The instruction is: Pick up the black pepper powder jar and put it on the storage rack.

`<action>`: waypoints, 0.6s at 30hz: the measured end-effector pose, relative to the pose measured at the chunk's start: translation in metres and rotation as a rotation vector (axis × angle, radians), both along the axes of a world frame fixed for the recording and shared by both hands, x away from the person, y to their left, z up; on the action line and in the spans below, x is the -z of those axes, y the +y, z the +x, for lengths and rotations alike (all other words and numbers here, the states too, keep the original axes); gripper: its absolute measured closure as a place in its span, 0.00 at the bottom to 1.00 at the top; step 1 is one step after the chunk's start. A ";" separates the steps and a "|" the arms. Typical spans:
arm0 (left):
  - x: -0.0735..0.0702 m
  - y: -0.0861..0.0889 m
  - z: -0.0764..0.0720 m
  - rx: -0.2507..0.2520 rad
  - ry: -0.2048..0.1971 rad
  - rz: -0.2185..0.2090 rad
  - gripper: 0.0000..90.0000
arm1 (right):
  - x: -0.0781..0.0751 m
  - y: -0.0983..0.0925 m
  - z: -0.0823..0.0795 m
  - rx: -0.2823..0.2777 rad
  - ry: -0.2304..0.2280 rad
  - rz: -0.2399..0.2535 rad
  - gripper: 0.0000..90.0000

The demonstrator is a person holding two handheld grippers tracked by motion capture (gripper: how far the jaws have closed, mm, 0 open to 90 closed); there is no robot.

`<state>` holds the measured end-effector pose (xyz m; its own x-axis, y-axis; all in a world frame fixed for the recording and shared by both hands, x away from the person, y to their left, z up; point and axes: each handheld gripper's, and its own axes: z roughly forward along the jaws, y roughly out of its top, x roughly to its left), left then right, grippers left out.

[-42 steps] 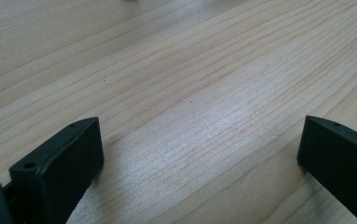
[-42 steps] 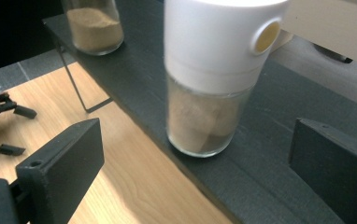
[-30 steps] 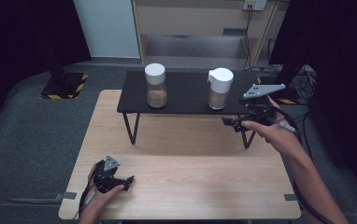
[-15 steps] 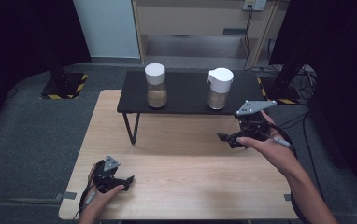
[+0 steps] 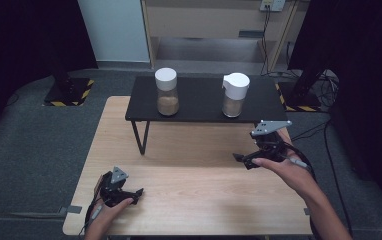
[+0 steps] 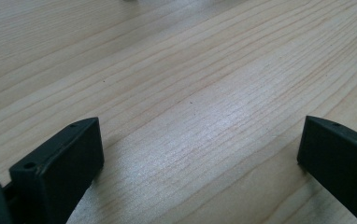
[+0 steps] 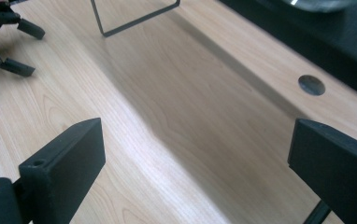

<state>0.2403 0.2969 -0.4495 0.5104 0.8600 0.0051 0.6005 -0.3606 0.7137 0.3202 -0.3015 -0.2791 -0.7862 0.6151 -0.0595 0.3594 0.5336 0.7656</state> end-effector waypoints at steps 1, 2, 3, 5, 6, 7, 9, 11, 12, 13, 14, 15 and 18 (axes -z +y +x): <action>0.000 0.000 0.000 0.000 0.000 0.000 0.00 | 0.002 0.000 0.000 -0.001 0.004 -0.001 0.05; 0.000 0.000 0.000 0.000 0.000 0.000 0.00 | 0.005 0.001 0.000 0.000 0.008 0.000 0.05; 0.000 0.000 0.000 0.000 0.000 0.000 0.00 | 0.008 0.002 0.000 0.000 0.011 -0.004 0.05; 0.000 0.000 0.000 0.000 0.000 0.000 0.00 | 0.012 0.005 0.001 -0.004 0.018 -0.017 0.05; 0.000 0.000 0.000 0.000 0.000 0.000 0.00 | 0.014 0.005 0.001 -0.007 0.014 -0.020 0.05; 0.000 0.000 0.000 0.000 0.000 0.000 0.00 | 0.016 0.006 0.002 -0.008 0.022 -0.017 0.05; 0.000 0.000 0.000 0.000 0.000 0.000 0.00 | 0.019 0.009 0.002 -0.013 0.023 -0.027 0.05; 0.000 0.000 0.000 0.000 0.000 0.000 0.00 | 0.021 0.012 0.002 -0.019 0.024 -0.040 0.05; 0.000 0.000 0.000 0.000 0.000 0.000 0.00 | 0.022 0.012 0.002 -0.019 0.027 -0.041 0.05; 0.000 0.000 0.000 0.000 0.000 0.000 0.00 | 0.023 0.013 0.002 -0.019 0.026 -0.044 0.05; 0.000 0.000 0.000 0.000 0.000 0.000 0.00 | 0.025 0.013 0.002 -0.017 0.031 -0.041 0.05; 0.000 0.000 0.000 0.000 0.000 0.000 0.00 | 0.026 0.013 0.002 -0.016 0.031 -0.042 0.05; 0.000 0.000 0.000 0.000 0.000 0.000 0.00 | 0.031 0.015 0.001 -0.013 0.031 -0.054 0.05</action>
